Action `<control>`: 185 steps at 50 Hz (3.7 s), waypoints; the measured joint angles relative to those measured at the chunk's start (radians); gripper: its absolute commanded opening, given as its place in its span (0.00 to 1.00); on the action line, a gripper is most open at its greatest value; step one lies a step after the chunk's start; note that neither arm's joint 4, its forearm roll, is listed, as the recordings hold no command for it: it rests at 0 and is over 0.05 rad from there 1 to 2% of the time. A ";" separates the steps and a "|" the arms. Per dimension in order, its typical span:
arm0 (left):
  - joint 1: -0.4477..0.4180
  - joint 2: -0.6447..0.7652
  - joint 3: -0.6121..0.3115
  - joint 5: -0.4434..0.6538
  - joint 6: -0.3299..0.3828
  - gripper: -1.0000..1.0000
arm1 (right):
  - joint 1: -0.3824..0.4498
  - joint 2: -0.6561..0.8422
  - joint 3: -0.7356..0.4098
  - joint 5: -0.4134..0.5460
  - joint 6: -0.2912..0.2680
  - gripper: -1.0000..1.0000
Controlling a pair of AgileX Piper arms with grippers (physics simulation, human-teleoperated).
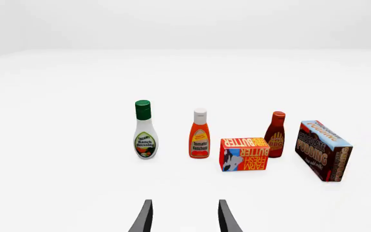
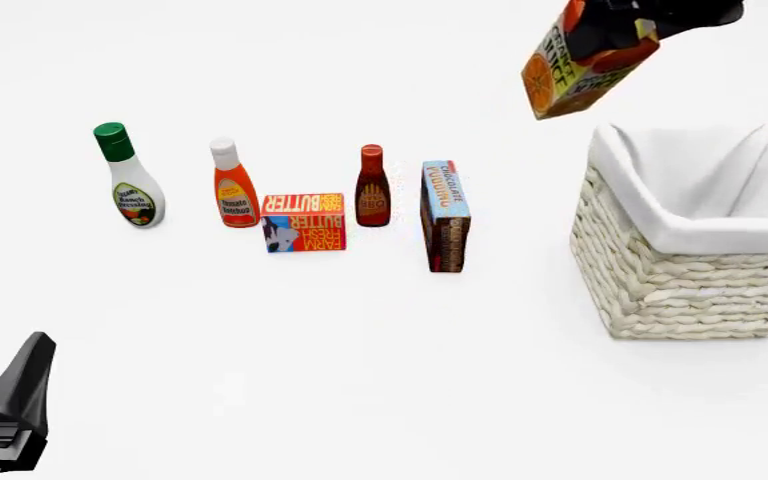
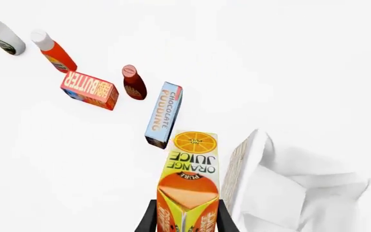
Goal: Pick the orange juice and place it in the basket.
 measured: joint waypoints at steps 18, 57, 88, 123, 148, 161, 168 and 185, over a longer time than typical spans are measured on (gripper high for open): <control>0.000 0.000 0.000 0.000 0.000 1.00 | -0.078 -0.057 0.006 0.000 -0.034 0.00; 0.000 0.000 0.000 0.000 0.000 1.00 | -0.280 -0.169 0.075 0.000 -0.086 0.00; 0.000 0.000 0.000 0.000 0.000 1.00 | -0.398 -0.183 0.132 0.000 -0.021 0.00; 0.000 0.000 0.000 0.000 0.000 1.00 | -0.418 -0.097 0.154 0.000 0.033 0.00; 0.000 0.000 0.000 0.000 0.000 1.00 | -0.448 -0.039 0.173 0.000 0.040 0.00; 0.000 0.000 0.000 0.000 0.000 1.00 | -0.464 -0.014 0.185 0.000 0.043 0.00; 0.000 0.000 0.000 0.000 0.000 1.00 | -0.479 -0.004 0.190 0.000 0.039 0.00; 0.000 0.000 0.000 0.000 0.000 1.00 | -0.498 0.033 0.181 0.000 0.042 0.00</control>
